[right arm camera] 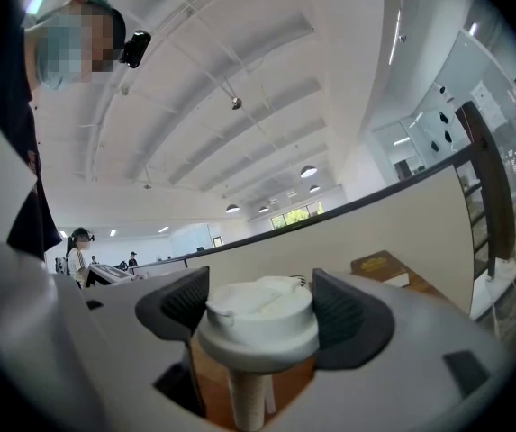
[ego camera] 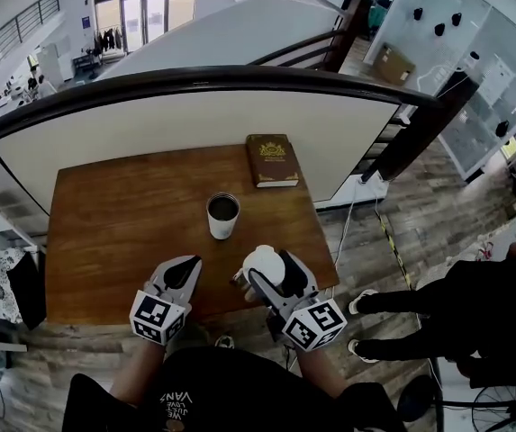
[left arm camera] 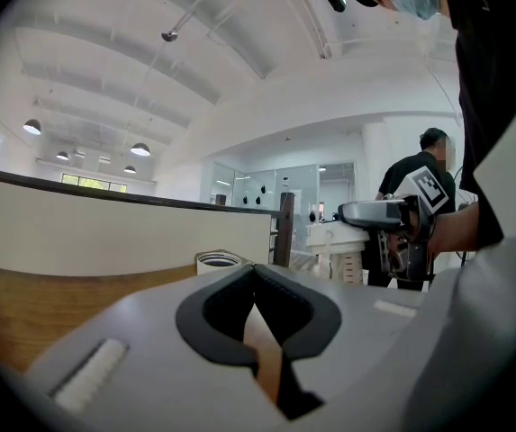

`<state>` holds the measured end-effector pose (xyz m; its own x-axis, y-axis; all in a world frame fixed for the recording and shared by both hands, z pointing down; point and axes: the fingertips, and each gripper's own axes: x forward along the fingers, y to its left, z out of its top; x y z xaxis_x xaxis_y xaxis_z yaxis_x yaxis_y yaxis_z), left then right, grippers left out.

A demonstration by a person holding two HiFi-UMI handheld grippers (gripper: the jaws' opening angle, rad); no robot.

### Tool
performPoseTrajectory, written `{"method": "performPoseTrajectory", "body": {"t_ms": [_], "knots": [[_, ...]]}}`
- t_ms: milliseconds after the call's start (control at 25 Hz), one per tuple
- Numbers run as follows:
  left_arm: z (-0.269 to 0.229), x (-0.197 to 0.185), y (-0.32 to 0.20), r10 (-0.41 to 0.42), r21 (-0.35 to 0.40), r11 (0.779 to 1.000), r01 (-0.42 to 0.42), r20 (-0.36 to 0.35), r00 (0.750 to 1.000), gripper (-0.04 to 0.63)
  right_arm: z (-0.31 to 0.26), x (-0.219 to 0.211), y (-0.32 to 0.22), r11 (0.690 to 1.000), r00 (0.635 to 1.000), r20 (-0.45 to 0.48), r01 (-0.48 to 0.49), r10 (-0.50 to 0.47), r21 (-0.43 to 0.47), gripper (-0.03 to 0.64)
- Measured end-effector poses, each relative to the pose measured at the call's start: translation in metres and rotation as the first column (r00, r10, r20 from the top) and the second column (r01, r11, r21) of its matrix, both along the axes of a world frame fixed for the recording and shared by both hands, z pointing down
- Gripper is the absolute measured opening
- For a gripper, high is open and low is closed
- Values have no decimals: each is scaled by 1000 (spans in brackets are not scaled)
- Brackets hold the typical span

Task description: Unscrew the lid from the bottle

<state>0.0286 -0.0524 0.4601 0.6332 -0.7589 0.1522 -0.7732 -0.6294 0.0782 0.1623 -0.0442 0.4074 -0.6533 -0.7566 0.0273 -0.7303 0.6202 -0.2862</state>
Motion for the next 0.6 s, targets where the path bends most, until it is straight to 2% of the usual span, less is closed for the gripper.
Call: {"method": "performPoseTrajectory", "body": {"t_ms": [600], "knots": [[9, -5, 10, -1, -11, 1000, 2, 9, 1000, 11, 7, 0, 3, 1000, 1000, -11, -26, 26, -10, 328]]}}
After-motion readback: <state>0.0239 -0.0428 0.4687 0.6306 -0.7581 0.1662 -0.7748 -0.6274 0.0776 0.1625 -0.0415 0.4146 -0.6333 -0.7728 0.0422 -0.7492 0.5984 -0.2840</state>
